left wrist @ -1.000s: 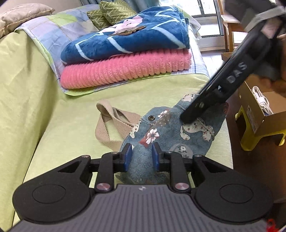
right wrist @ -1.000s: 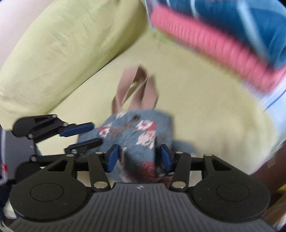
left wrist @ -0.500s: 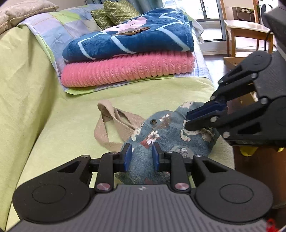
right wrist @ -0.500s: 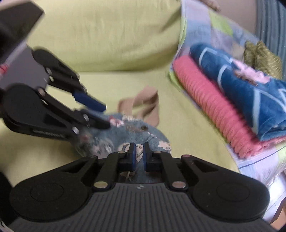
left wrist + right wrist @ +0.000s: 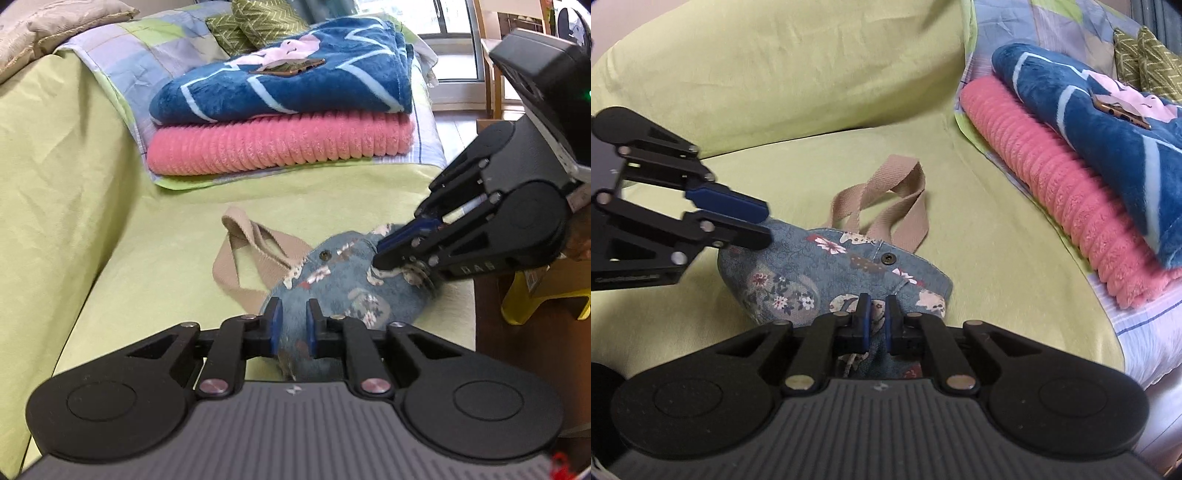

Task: Fold shopping bag

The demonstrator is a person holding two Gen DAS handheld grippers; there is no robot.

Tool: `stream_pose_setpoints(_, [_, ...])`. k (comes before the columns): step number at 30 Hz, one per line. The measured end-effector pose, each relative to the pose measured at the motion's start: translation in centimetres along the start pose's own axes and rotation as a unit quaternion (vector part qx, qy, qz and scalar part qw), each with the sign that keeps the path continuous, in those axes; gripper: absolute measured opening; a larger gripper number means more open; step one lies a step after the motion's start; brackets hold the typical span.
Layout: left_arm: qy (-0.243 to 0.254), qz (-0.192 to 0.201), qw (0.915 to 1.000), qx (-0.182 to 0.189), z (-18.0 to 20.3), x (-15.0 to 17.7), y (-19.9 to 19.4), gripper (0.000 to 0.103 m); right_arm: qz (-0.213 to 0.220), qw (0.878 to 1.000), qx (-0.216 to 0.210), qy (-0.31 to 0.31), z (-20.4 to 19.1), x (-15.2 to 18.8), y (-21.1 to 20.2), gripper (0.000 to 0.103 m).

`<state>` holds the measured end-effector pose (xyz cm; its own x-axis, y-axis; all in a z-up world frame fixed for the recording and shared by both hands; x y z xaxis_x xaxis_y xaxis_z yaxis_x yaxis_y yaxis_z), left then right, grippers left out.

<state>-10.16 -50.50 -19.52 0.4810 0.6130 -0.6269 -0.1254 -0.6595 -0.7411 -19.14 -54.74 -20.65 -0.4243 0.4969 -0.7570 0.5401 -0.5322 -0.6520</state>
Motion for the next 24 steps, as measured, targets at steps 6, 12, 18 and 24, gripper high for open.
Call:
stream_pose_setpoints(6, [-0.027, -0.004, 0.9996, -0.005, -0.5, 0.5, 1.0, 0.015, -0.025, 1.0, -0.009, 0.014, 0.1, -0.6, 0.2, 0.004])
stream_pose_setpoints(12, [-0.058, 0.01, 0.9982, 0.007, -1.3, 1.0, 1.5, 0.015, -0.064, 0.997, -0.025, 0.021, 0.5, -1.3, 1.0, 0.004])
stream_pose_setpoints(18, [-0.063, 0.011, 0.998, 0.0, -1.2, 0.7, 1.9, 0.015, -0.089, 0.995, -0.038, 0.026, 0.9, -1.7, 1.6, 0.004])
stream_pose_setpoints(24, [-0.066, 0.013, 0.9977, -0.006, -1.0, 0.7, 1.9, 0.015, -0.088, 0.995, -0.036, 0.03, 0.8, -1.6, 1.6, 0.004])
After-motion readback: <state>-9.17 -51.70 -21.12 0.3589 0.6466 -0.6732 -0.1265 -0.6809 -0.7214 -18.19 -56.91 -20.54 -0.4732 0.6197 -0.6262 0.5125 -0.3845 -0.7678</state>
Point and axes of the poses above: each gripper's, at about its wrist camera, not at the fingertips, and y roughly the way its jaws point, z to its right, x to its underside, the point moved 7 cm from there along y, roughly the way its jaws point, and after that the axes turned 6 degrees about x, right-handed, at the moved point
